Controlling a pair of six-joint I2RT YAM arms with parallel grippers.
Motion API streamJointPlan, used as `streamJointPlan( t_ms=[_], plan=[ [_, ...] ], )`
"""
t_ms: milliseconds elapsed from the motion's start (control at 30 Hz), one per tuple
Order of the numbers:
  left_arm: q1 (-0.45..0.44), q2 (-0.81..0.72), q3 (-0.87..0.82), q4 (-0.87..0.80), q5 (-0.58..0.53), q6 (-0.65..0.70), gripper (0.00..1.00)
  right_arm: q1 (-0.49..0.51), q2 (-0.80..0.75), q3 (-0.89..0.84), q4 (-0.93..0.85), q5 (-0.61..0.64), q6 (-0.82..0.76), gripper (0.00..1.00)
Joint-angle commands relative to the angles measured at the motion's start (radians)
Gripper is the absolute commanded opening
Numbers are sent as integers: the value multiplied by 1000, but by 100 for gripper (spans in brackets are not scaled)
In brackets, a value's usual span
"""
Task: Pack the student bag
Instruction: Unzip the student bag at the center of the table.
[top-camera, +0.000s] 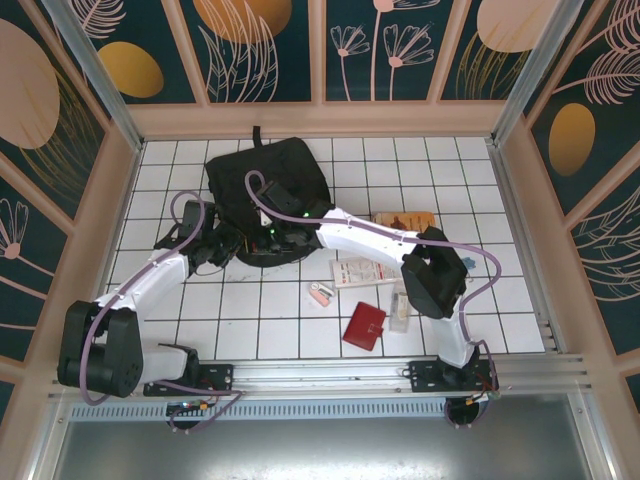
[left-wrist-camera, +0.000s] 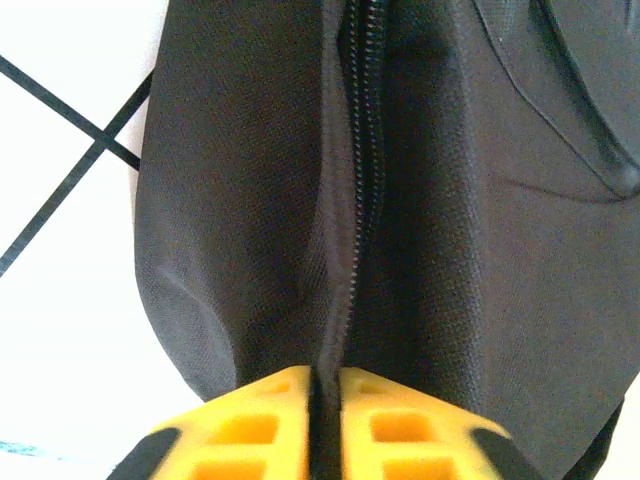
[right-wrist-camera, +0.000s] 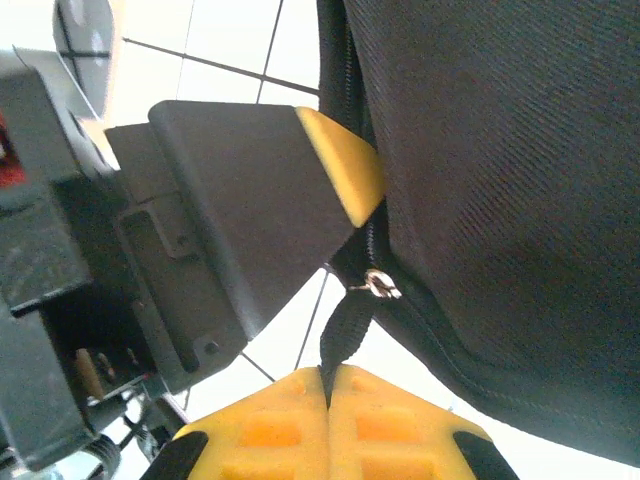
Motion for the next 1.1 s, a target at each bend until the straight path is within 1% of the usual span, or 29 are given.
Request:
streamJointPlan(
  t_ms=[0, 133, 300, 433, 633, 933, 1067],
  plan=[
    [4, 10, 29, -44, -59, 44, 0, 25, 18, 54, -88, 55, -79, 0],
    [4, 17, 50, -73, -103, 77, 0, 32, 6, 53, -152, 84, -138, 0],
    [3, 19, 54, -66, -95, 102, 0, 24, -21, 32, -199, 114, -189, 0],
    [4, 20, 74, -87, -96, 137, 0, 5, -42, 9, -215, 127, -221, 0],
    [4, 4, 99, -132, -143, 194, 0, -24, -83, -20, -231, 126, -279, 0],
    [3, -11, 85, -145, -166, 215, 0, -41, -119, -46, -253, 142, -342, 0],
    [3, -21, 99, -167, -187, 235, 0, -69, -141, -84, -251, 156, -353, 0]
  ],
)
